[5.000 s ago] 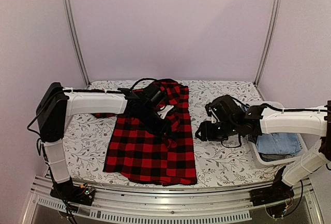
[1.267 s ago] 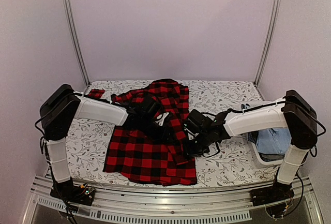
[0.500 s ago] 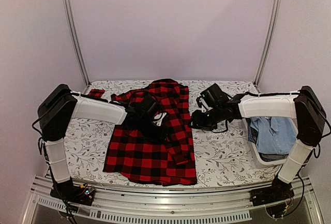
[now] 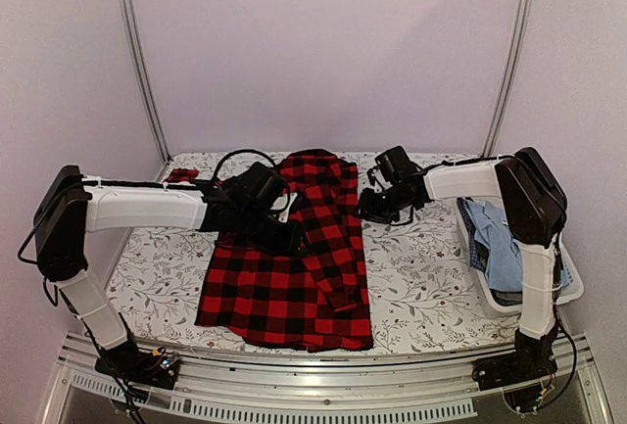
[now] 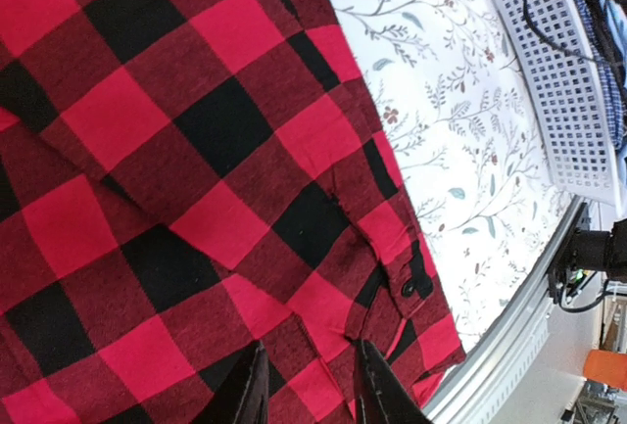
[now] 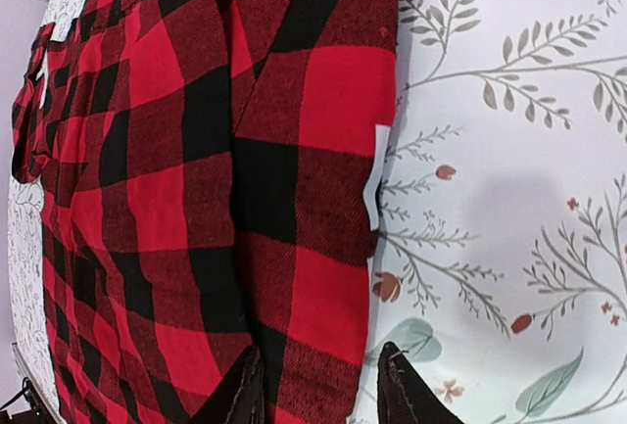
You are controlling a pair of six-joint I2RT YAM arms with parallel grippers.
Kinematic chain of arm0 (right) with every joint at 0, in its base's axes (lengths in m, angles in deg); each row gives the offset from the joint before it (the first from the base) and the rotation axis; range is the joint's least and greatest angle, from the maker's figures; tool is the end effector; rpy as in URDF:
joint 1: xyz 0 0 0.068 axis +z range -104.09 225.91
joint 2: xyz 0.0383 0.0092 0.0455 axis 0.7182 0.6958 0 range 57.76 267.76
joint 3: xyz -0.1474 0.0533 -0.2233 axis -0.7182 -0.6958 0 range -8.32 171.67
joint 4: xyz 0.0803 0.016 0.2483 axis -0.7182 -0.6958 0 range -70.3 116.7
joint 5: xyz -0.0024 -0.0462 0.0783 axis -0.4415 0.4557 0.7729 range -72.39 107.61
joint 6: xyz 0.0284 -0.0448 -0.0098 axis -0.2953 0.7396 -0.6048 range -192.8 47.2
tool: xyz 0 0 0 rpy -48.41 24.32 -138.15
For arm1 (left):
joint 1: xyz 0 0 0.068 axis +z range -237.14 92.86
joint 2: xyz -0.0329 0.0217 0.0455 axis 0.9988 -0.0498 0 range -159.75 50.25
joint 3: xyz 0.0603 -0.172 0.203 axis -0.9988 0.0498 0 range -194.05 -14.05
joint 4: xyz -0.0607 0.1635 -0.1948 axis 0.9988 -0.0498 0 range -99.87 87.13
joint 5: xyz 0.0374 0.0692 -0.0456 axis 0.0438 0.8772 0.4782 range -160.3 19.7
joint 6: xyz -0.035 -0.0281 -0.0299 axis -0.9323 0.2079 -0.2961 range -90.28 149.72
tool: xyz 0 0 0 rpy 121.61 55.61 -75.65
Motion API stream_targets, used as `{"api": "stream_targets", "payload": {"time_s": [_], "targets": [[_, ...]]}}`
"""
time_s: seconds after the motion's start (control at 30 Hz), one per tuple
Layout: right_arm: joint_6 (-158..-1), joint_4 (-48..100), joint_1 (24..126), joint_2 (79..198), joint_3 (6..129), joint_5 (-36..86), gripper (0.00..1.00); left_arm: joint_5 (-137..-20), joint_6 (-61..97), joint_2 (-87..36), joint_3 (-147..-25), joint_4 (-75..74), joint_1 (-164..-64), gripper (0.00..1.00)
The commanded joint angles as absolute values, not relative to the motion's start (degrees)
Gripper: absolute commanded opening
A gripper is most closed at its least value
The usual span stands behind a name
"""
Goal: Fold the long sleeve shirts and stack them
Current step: Smooth out the 1/3-folded shirt at the center of the board, then move the 1/3-folded shirt to the center of the board.
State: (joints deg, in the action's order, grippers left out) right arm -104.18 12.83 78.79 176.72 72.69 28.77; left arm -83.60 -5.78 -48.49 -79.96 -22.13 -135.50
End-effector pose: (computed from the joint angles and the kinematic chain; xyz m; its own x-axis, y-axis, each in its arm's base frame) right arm 0.3702 0.2476 0.1556 -0.8932 0.0309 -0.4487 -0.1968 0.8702 0.4517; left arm 0.2367 -0.2785 0.2062 -0.9037 0.1659 -0.3948 0.3641 0.7829 -0.5045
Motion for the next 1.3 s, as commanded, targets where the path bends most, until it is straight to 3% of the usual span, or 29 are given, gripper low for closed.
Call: {"api": "stream_targets", "payload": {"time_s": [0.0, 0.27, 0.53, 0.9, 1.27], "targets": [[-102.08, 13.31, 78.0, 181.68, 78.01, 30.16, 0.37, -81.01, -6.68, -44.25, -76.25, -24.87, -135.27, 0.3], [-102.49, 12.44, 77.11, 187.44, 81.33, 27.76, 0.29, -80.13, -8.27, -39.21, -72.8, -26.43, -135.23, 0.3], [-102.27, 11.09, 76.31, 189.15, 81.83, 25.74, 0.0, -79.84, -9.49, -36.95, -69.21, -27.06, -135.69, 0.3], [-98.83, 8.95, 71.64, 187.33, 80.45, 24.89, 0.0, -79.08, -11.2, -40.52, -63.37, -23.54, -138.05, 0.3], [-95.91, 8.31, 68.07, 185.25, 76.49, 23.93, 0.0, -79.19, -12.33, -53.2, -69.48, -22.67, -144.68, 0.29]]}}
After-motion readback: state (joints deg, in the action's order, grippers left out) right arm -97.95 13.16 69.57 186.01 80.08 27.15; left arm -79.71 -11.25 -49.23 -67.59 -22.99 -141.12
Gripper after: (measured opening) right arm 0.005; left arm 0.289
